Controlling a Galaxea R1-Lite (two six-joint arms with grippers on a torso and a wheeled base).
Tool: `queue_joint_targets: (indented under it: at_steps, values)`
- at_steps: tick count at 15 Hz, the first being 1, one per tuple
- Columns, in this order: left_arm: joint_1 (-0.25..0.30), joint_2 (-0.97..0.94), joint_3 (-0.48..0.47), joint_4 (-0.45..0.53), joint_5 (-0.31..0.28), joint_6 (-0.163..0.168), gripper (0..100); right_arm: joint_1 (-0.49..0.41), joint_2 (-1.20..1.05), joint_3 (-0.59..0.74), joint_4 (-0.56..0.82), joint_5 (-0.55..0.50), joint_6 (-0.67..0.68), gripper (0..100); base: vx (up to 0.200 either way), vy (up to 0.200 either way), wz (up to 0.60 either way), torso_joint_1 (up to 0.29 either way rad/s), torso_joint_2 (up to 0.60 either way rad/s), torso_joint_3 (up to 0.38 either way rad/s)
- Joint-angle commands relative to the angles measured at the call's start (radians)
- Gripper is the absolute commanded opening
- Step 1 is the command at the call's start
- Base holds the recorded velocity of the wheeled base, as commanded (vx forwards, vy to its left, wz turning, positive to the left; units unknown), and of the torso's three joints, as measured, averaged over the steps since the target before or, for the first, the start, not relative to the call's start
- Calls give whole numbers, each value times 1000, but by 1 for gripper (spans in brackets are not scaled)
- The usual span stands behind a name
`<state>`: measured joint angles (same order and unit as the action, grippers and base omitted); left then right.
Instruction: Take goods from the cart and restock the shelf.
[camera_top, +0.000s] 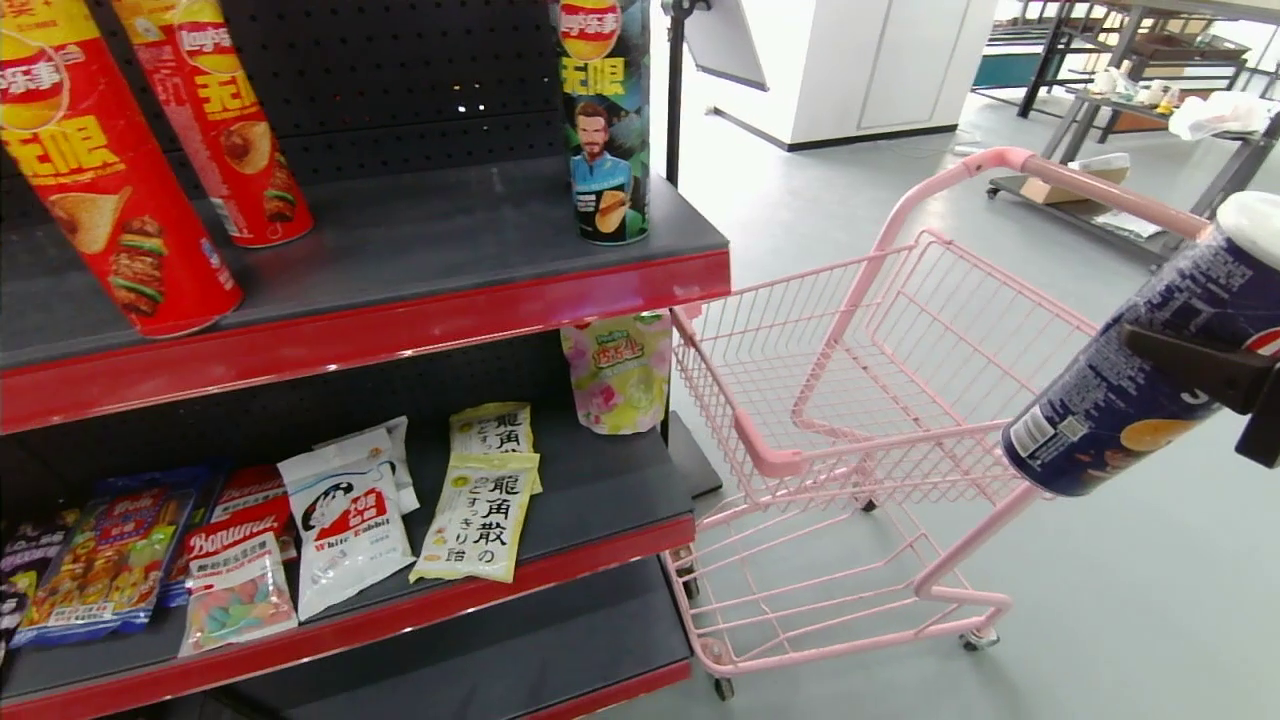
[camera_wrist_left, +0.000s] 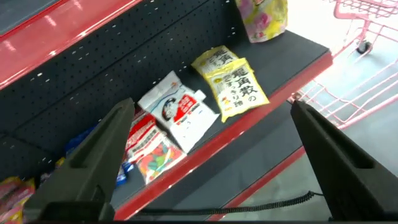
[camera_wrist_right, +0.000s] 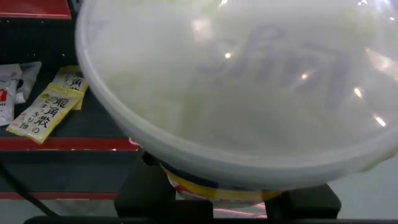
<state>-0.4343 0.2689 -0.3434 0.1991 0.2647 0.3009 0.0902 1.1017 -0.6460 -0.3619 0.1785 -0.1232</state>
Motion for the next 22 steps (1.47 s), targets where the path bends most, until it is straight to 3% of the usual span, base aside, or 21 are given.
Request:
queue_joint_targets:
  at_steps: [1,3,9,22]
  values:
    - [0,0,0,0,1,0,100,-1,6,-1,0,1,-1,0,0,0,600,-2,2,7]
    - [0,0,0,0,1,0,100,-1,9,-4,0,2,-1,0,0,0,600,12,2,5]
    - [0,0,0,0,1,0,100,-1,6,-1,1,2,-19,0,0,0,0,22,-71,-46]
    - [0,3,0,-1,1,0,100,6,-37,23,4,7,-33,0,0,0,0,197,-535,-334]
